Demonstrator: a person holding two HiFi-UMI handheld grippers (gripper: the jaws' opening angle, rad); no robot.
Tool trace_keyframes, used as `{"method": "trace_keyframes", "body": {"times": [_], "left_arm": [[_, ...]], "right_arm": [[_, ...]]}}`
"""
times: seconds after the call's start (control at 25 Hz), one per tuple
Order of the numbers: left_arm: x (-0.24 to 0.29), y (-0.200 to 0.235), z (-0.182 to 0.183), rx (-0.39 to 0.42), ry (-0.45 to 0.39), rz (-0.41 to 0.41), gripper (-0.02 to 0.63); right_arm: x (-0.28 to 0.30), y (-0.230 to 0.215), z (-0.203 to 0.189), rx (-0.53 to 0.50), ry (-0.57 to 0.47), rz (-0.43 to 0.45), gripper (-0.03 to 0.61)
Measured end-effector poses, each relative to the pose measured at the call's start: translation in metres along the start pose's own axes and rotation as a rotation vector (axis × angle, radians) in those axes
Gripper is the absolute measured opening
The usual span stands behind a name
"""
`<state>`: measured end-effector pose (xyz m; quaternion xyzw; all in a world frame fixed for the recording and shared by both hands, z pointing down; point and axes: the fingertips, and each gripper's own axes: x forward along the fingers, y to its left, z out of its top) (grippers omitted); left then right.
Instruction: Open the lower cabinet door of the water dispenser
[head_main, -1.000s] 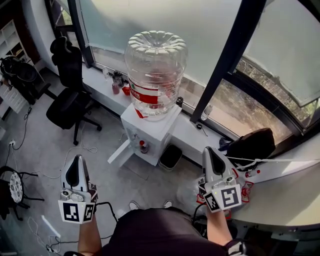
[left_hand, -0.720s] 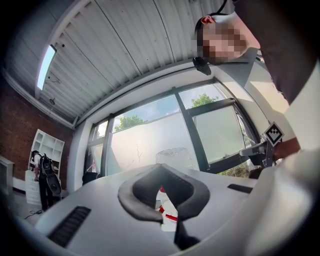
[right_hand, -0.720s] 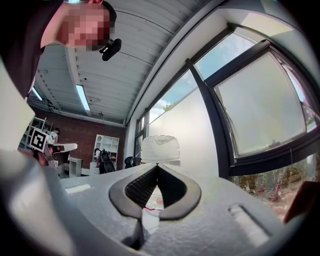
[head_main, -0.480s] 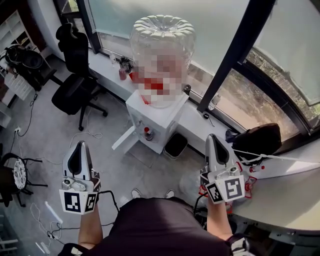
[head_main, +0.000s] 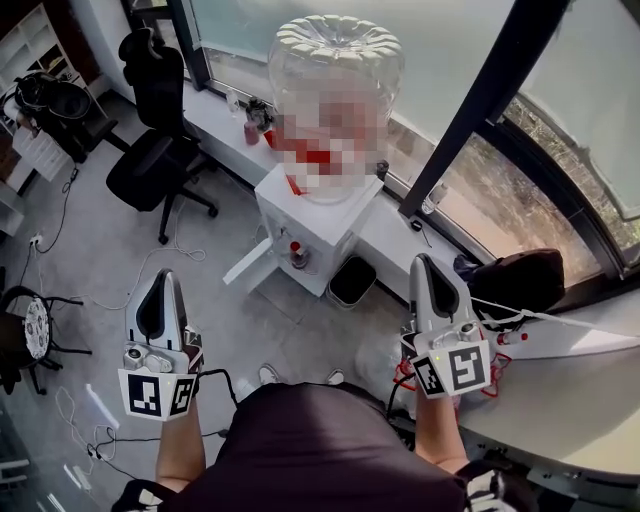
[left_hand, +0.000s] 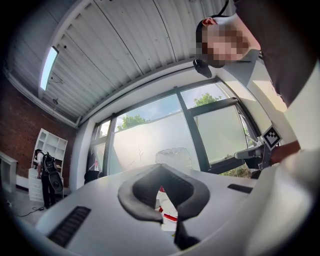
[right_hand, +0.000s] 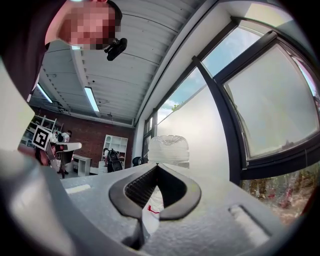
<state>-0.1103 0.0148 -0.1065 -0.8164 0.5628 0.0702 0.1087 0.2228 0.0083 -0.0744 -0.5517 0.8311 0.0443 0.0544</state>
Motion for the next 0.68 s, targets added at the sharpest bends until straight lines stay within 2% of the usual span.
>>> {"method": "trace_keyframes", "body": {"times": [0.2, 0.68], "left_arm": [[-0.004, 0.003, 0.004, -0.003, -0.022, 0.015, 0.008], [-0.008, 0.02, 0.001, 0.007, -0.005, 0.053, 0.008]], "right_arm": [[0.012, 0.009, 0.013, -0.039, -0.03, 0.032, 0.005], [0.026, 0.015, 0.011, -0.03, -0.03, 0.054, 0.005]]}}
